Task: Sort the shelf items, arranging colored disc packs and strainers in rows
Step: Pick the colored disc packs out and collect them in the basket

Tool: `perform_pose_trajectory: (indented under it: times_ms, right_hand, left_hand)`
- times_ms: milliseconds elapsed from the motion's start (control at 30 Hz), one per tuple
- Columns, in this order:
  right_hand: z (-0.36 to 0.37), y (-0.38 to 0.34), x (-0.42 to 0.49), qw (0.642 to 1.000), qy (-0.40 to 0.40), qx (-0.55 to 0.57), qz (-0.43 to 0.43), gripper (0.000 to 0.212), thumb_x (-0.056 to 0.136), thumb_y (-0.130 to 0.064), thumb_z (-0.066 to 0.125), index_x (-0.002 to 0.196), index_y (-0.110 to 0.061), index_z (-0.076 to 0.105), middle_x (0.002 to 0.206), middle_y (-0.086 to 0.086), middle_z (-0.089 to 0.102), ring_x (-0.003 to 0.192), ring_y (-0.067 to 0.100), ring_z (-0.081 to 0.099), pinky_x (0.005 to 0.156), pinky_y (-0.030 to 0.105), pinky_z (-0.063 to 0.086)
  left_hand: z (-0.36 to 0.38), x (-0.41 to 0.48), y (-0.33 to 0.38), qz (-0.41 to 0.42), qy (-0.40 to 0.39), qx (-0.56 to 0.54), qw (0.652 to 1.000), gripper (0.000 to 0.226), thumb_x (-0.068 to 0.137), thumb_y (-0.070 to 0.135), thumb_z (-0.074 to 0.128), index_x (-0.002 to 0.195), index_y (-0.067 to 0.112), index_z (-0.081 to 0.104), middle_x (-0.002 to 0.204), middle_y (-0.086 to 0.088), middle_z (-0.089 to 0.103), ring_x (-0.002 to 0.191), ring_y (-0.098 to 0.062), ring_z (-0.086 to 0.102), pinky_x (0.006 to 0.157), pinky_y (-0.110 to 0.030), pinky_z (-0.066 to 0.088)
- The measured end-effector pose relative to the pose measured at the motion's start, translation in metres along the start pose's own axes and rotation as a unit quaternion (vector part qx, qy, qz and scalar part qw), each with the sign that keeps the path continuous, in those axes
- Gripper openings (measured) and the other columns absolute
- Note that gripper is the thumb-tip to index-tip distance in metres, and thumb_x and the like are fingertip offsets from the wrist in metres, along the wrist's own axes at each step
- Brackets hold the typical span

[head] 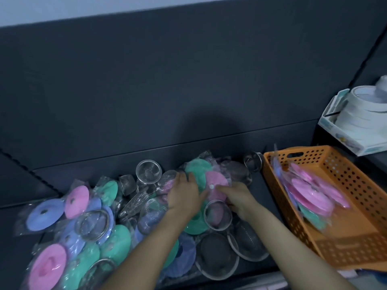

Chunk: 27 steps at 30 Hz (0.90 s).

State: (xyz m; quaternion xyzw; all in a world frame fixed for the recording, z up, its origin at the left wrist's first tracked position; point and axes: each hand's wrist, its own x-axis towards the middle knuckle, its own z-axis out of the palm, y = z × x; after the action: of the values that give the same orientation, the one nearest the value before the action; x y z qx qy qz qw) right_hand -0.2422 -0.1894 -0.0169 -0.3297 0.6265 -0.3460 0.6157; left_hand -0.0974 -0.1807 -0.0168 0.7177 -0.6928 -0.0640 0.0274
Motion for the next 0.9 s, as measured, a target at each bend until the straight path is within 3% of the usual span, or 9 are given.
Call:
perform_pose_trajectory:
  times_ms: [67, 167, 333, 500, 633, 733, 833, 900]
  right_hand:
    - [0.005, -0.003, 0.002, 0.999, 0.002, -0.011, -0.034, 0.01, 0.078, -0.003, 0.071, 0.086, -0.002, 0.066, 0.076, 0.013, 0.066, 0.061, 0.018, 0.061, 0.05, 0.023, 0.049]
    - [0.01, -0.006, 0.002, 0.998, -0.01, 0.001, -0.064, 0.014, 0.078, 0.0, 0.071, 0.09, 0.005, 0.067, 0.083, 0.02, 0.069, 0.067, 0.022, 0.064, 0.059, 0.027, 0.054]
    - [0.011, -0.008, 0.0, 0.996, -0.046, 0.072, 0.001, 0.005, 0.077, 0.007, 0.07, 0.08, 0.005, 0.066, 0.068, 0.018, 0.069, 0.053, 0.022, 0.065, 0.05, 0.028, 0.056]
    - [0.013, -0.01, 0.002, 0.998, -0.042, 0.05, -0.008, 0.013, 0.078, 0.007, 0.069, 0.09, 0.008, 0.065, 0.084, 0.025, 0.069, 0.065, 0.029, 0.066, 0.069, 0.042, 0.057]
    - [0.011, -0.012, -0.002, 0.996, -0.042, 0.037, -0.066, 0.013, 0.074, -0.001, 0.076, 0.082, 0.002, 0.067, 0.086, 0.025, 0.07, 0.071, 0.031, 0.067, 0.075, 0.047, 0.055]
    - [0.006, -0.022, -0.006, 0.993, -0.054, 0.024, -0.104, 0.025, 0.075, -0.009, 0.078, 0.092, 0.005, 0.066, 0.094, 0.026, 0.07, 0.083, 0.036, 0.066, 0.077, 0.047, 0.052]
    - [-0.002, -0.033, -0.012, 0.989, -0.068, 0.034, -0.129, 0.023, 0.079, -0.009, 0.074, 0.097, 0.004, 0.067, 0.093, 0.02, 0.072, 0.083, 0.031, 0.068, 0.076, 0.044, 0.055]
    - [-0.007, -0.039, -0.018, 0.985, -0.065, 0.03, -0.155, 0.014, 0.079, -0.012, 0.074, 0.088, -0.003, 0.068, 0.079, 0.008, 0.072, 0.067, 0.019, 0.068, 0.057, 0.032, 0.056]
  left_hand:
    - [0.0, 0.002, 0.0, -0.003, 0.0, -0.023, 1.0, 0.083, 0.087, 0.066, 0.04, 0.139, 0.001, 0.03, 0.142, -0.02, 0.036, 0.133, -0.031, 0.035, 0.103, -0.037, 0.036]
    - [0.0, 0.003, -0.004, 0.008, -0.004, -0.046, 0.999, 0.085, 0.085, 0.065, 0.048, 0.139, 0.001, 0.031, 0.143, -0.018, 0.036, 0.133, -0.03, 0.035, 0.103, -0.036, 0.036]
    - [-0.005, 0.005, -0.013, 0.02, -0.005, -0.083, 0.996, 0.068, 0.085, 0.057, 0.056, 0.129, 0.008, 0.042, 0.132, -0.009, 0.046, 0.118, -0.027, 0.049, 0.091, -0.036, 0.043]
    - [-0.008, 0.006, -0.027, 0.053, -0.009, -0.108, 0.993, 0.058, 0.089, 0.039, 0.059, 0.136, 0.011, 0.04, 0.141, -0.007, 0.042, 0.126, -0.025, 0.044, 0.099, -0.035, 0.04]
    - [-0.012, 0.007, -0.037, 0.112, -0.009, -0.148, 0.983, 0.093, 0.078, 0.034, 0.071, 0.15, 0.021, 0.014, 0.158, 0.0, 0.015, 0.143, -0.019, 0.022, 0.111, -0.035, 0.03]
    - [-0.019, 0.011, -0.04, 0.152, -0.018, -0.146, 0.977, 0.12, 0.066, 0.038, 0.082, 0.151, 0.025, -0.002, 0.16, 0.003, 0.0, 0.147, -0.016, 0.005, 0.116, -0.033, 0.017]
    - [-0.022, 0.014, -0.038, 0.141, -0.019, -0.132, 0.981, 0.136, 0.056, 0.043, 0.086, 0.15, 0.022, -0.01, 0.159, -0.005, 0.008, 0.145, -0.022, 0.013, 0.118, -0.04, 0.016]
    - [-0.019, 0.014, -0.038, 0.138, -0.035, -0.092, 0.986, 0.139, 0.054, 0.049, 0.085, 0.149, 0.022, -0.013, 0.155, -0.009, 0.021, 0.14, -0.026, 0.025, 0.117, -0.046, 0.015]
